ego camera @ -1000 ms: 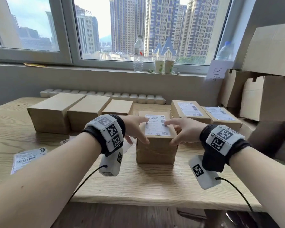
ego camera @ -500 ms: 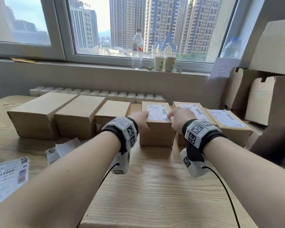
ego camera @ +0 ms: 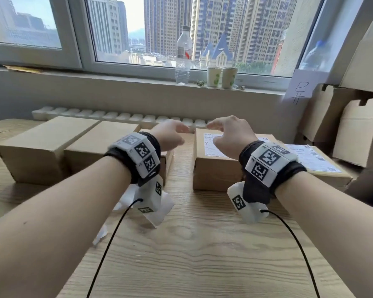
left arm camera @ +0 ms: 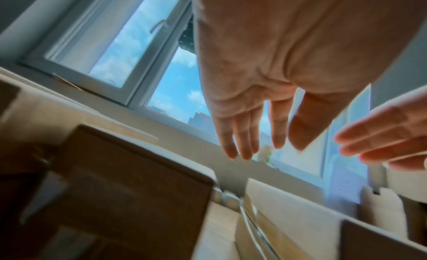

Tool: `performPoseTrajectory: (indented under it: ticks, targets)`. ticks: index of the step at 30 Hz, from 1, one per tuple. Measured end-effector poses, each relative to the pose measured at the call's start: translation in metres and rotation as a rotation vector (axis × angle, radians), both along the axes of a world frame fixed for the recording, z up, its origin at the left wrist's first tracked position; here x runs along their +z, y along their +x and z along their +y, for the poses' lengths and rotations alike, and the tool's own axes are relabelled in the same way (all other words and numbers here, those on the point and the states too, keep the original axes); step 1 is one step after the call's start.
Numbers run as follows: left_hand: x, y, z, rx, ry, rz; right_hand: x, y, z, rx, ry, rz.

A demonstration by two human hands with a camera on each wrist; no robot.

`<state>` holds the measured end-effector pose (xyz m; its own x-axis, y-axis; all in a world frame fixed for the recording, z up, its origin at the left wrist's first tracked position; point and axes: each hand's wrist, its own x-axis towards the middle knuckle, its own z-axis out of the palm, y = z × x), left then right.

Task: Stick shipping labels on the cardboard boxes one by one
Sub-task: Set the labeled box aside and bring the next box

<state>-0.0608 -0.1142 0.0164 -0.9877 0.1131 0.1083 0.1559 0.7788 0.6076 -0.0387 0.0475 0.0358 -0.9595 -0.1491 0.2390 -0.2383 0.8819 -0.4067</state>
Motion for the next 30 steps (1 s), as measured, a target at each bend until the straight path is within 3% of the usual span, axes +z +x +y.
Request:
performPoseTrajectory:
  ticks: [2, 6, 10, 14, 21, 26, 30]
  targets:
    - [0.004, -0.003, -0.028, 0.109, 0.072, 0.055, -0.002, 0.000, -0.023, 0.046, -0.099, -0.031]
    - [-0.006, -0.001, -0.075, 0.250, 0.147, 0.025, -0.026, -0.006, -0.071, 0.057, -0.290, -0.272]
    - [-0.022, 0.006, -0.098, 0.252, 0.109, -0.005, -0.047, -0.017, -0.104, -0.029, -0.246, -0.340]
    - [-0.029, 0.005, -0.106, 0.239, 0.107, 0.011, -0.057, -0.030, -0.116, -0.146, -0.448, -0.470]
    - [-0.034, 0.002, -0.109, 0.243, 0.081, 0.054, -0.056, -0.031, -0.117, -0.168, -0.691, -0.636]
    - [-0.032, 0.007, -0.100, 0.266, -0.008, 0.056, -0.051, -0.020, -0.119, -0.166, -0.676, -0.639]
    - [-0.031, 0.008, -0.094, 0.257, 0.147, 0.014, -0.052, -0.011, -0.116, -0.125, -0.648, -0.654]
